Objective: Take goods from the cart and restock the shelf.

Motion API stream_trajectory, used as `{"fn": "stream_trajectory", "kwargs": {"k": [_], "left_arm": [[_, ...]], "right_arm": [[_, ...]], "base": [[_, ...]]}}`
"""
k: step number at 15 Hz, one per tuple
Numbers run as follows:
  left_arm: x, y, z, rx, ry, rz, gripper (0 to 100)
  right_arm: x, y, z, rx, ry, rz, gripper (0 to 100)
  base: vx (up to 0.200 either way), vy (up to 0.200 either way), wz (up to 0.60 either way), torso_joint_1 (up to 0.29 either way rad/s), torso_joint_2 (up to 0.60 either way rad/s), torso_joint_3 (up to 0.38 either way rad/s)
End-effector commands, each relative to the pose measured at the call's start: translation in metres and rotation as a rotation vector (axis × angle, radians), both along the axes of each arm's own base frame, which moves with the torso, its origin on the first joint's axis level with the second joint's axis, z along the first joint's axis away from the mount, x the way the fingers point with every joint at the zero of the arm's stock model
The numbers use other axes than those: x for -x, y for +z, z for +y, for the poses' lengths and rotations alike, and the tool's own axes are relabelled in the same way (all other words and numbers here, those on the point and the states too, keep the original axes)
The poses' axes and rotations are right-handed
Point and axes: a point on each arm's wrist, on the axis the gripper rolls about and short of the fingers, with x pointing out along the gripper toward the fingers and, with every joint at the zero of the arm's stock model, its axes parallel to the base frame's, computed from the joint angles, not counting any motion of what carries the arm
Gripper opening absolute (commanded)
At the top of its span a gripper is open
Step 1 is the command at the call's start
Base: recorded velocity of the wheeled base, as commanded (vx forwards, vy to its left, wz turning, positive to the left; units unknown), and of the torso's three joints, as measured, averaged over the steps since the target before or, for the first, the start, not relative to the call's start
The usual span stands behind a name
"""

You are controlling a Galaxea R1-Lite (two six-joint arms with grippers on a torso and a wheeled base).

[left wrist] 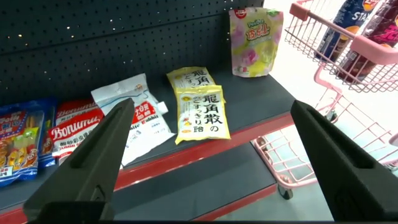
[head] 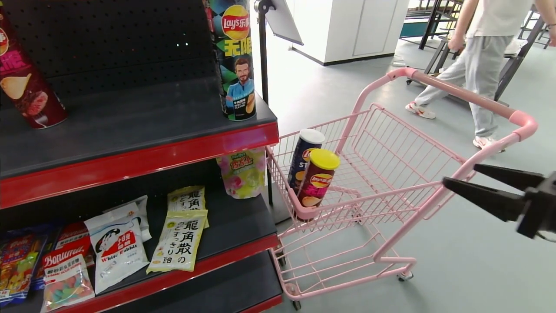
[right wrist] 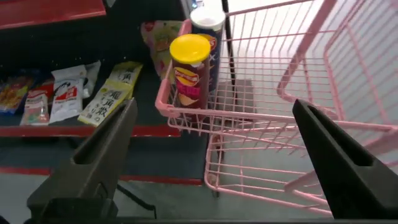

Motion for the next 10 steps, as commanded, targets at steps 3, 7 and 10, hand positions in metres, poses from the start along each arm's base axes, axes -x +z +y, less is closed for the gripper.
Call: {"fn": "stream_trajectory", "kwargs": {"k": [3,7,10], "left_arm": [[0.0,0.0,0.0,-0.001,0.0,0.001,100],[0.0,0.0,0.0,-0.001,0.0,0.001,100],[0.0,0.0,0.0,-0.001,0.0,0.001,100]], "right_arm": [[-0.103,-0.081,0.053,0.042,0.193,0.175,100],[-0.139,-0.093,0.086,0.037,0.26,0.115,100],[-0.156,-0.102,0.098,0.042,0.273,0.118,100]], "base": [[0.0,0.0,0.0,0.0,0.0,0.0],[0.0,0.0,0.0,0.0,0.0,0.0],[0.0,0.0,0.0,0.0,0.0,0.0]]}}
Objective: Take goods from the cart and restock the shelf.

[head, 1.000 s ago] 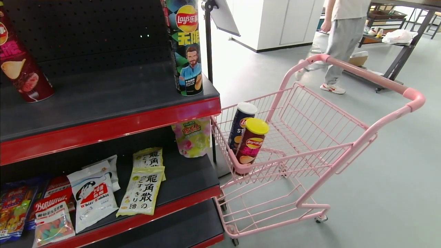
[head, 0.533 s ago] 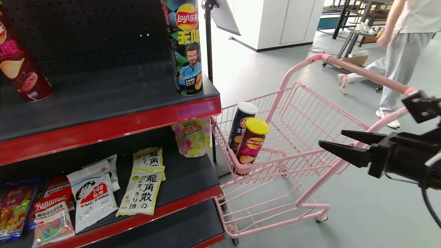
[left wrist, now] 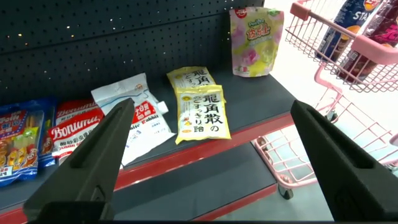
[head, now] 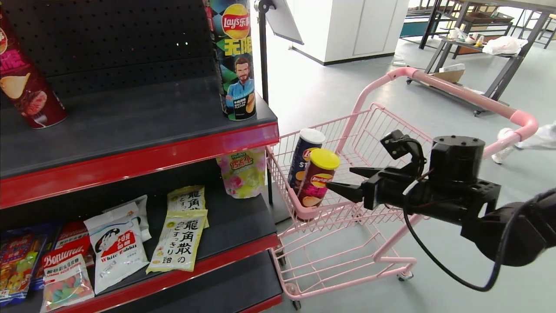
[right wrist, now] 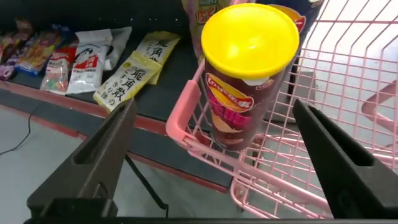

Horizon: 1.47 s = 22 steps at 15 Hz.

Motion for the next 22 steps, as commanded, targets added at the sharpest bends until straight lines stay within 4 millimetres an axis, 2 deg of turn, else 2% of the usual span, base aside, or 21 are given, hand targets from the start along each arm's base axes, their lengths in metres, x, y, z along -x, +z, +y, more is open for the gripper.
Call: {"fn": "stream_trajectory", "kwargs": {"k": [1,7,14,18,19,22], "left_arm": [[0.0,0.0,0.0,0.0,0.001,0.001,100],[0.0,0.0,0.0,0.0,0.001,0.001,100],[0.0,0.0,0.0,0.001,0.001,0.001,100],[0.0,0.0,0.0,0.0,0.001,0.001,100],[0.0,0.0,0.0,0.0,0.001,0.001,100],[0.0,0.0,0.0,0.0,0.001,0.001,100]], "right_arm": [[-0.021,-0.022,0.013,0.017,0.013,0.04,100],[-0.05,-0.041,0.024,0.026,-0.014,0.047,100],[-0.082,-0.048,0.037,0.002,-0.076,0.019,100],[-0.088,-0.052,0.041,-0.006,-0.109,0.027,100],[-0.088,-0.053,0.042,-0.004,-0.115,0.027,0],[-0.085,-0.052,0.044,-0.018,-0.117,0.041,0]], "base": [[0.0,0.0,0.0,0.0,0.0,0.0],[0.0,0.0,0.0,0.0,0.0,0.0],[0.0,0.0,0.0,0.0,0.0,0.0],[0.0,0.0,0.0,0.0,0.0,0.0],[0.0,0.0,0.0,0.0,0.0,0.0],[0.0,0.0,0.0,0.0,0.0,0.0]]}}
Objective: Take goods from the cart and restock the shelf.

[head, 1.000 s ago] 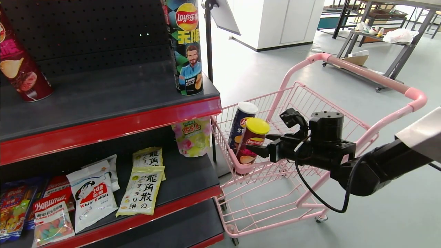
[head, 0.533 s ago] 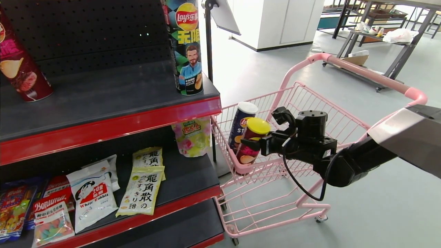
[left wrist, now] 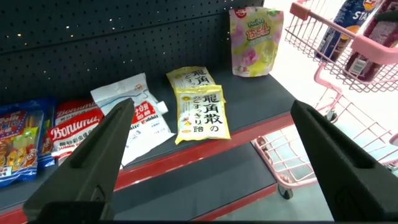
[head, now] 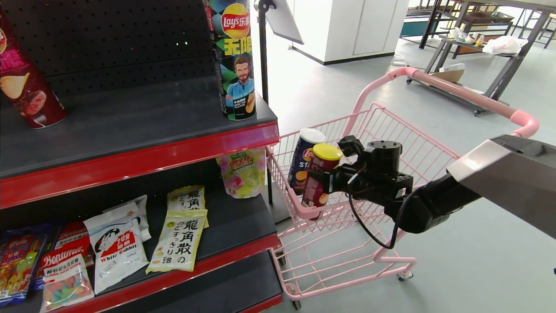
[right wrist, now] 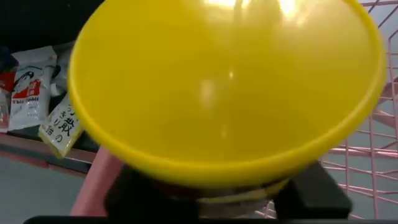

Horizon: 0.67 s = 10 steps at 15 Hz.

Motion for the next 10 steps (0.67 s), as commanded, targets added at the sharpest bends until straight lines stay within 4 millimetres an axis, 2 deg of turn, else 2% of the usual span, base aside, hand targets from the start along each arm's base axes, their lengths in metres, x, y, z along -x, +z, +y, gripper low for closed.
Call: {"fn": "stream_trajectory", "kwargs": {"k": [1,3,7,8,10], "left_arm": [[0.0,0.0,0.0,0.0,0.0,0.001,100],[0.0,0.0,0.0,0.0,0.0,0.001,100],[0.0,0.0,0.0,0.0,0.0,0.001,100],[0.0,0.0,0.0,0.002,0.0,0.001,100],[0.0,0.0,0.0,0.002,0.0,0.001,100]], "right_arm": [[0.003,0.0,0.001,0.003,0.004,0.007,0],[0.016,0.012,-0.005,0.005,0.002,-0.002,0],[0.048,0.066,-0.022,-0.027,-0.032,-0.103,0],[0.056,0.09,-0.026,-0.053,-0.036,-0.167,0],[0.064,0.118,-0.033,-0.068,-0.048,-0.252,0]], "base": [[0.0,0.0,0.0,0.0,0.0,0.0],[0.0,0.0,0.0,0.0,0.0,0.0],[0.0,0.0,0.0,0.0,0.0,0.0],[0.0,0.0,0.0,0.0,0.0,0.0],[0.0,0.0,0.0,0.0,0.0,0.0]]}}
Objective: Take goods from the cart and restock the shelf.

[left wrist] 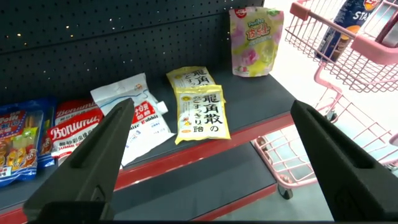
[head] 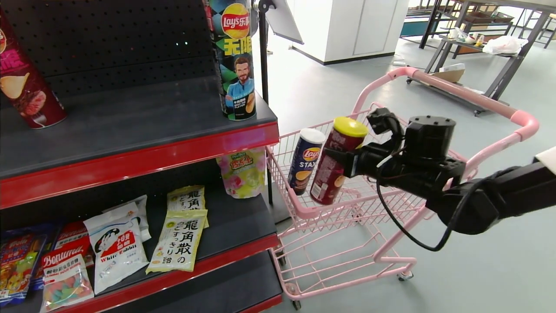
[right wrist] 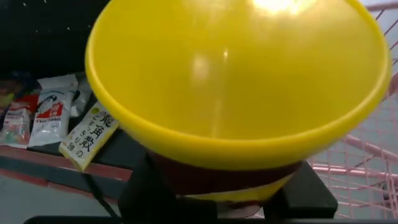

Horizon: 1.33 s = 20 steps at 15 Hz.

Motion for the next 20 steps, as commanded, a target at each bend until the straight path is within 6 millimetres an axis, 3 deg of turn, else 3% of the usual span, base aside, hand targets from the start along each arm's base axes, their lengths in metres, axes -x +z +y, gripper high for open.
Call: {"fn": "stream_trajectory", "kwargs": {"k": [1,3,5,6,8,9,10,12,16,19,20], "left_arm": [[0.0,0.0,0.0,0.001,0.0,0.001,100],[0.0,0.0,0.0,0.001,0.0,0.001,100],[0.0,0.0,0.0,0.001,0.0,0.001,100],[0.0,0.0,0.0,0.001,0.0,0.001,100],[0.0,0.0,0.0,0.001,0.0,0.001,100],[0.0,0.0,0.0,0.001,0.0,0.001,100],[0.0,0.0,0.0,0.001,-0.001,0.001,100],[0.0,0.0,0.0,0.001,-0.001,0.001,100],[0.0,0.0,0.0,0.004,-0.001,0.001,100],[0.0,0.0,0.0,0.002,-0.001,0.001,100],[0.0,0.0,0.0,0.002,-0.001,0.001,100]], "right_arm": [[0.027,0.062,-0.019,-0.045,-0.028,-0.171,0],[0.052,0.084,-0.031,-0.029,-0.041,-0.205,0],[0.103,0.111,-0.05,0.018,-0.085,-0.136,0],[0.154,0.126,-0.068,0.057,-0.122,-0.07,0],[0.195,0.126,-0.087,0.101,-0.217,-0.009,0],[0.237,0.105,-0.106,0.152,-0.245,0.042,0],[0.256,0.095,-0.115,0.168,-0.256,0.046,0],[0.271,0.09,-0.123,0.163,-0.278,0.037,0],[0.269,0.087,-0.129,0.251,-0.381,0.019,0],[0.27,0.09,-0.129,0.24,-0.359,0.004,0],[0.271,0.094,-0.127,0.221,-0.279,-0.016,0]], "base": [[0.0,0.0,0.0,0.0,0.0,0.0],[0.0,0.0,0.0,0.0,0.0,0.0],[0.0,0.0,0.0,0.0,0.0,0.0],[0.0,0.0,0.0,0.0,0.0,0.0],[0.0,0.0,0.0,0.0,0.0,0.0],[0.0,0.0,0.0,0.0,0.0,0.0],[0.0,0.0,0.0,0.0,0.0,0.0],[0.0,0.0,0.0,0.0,0.0,0.0],[0.0,0.0,0.0,0.0,0.0,0.0],[0.0,0.0,0.0,0.0,0.0,0.0],[0.0,0.0,0.0,0.095,-0.18,-0.129]]}}
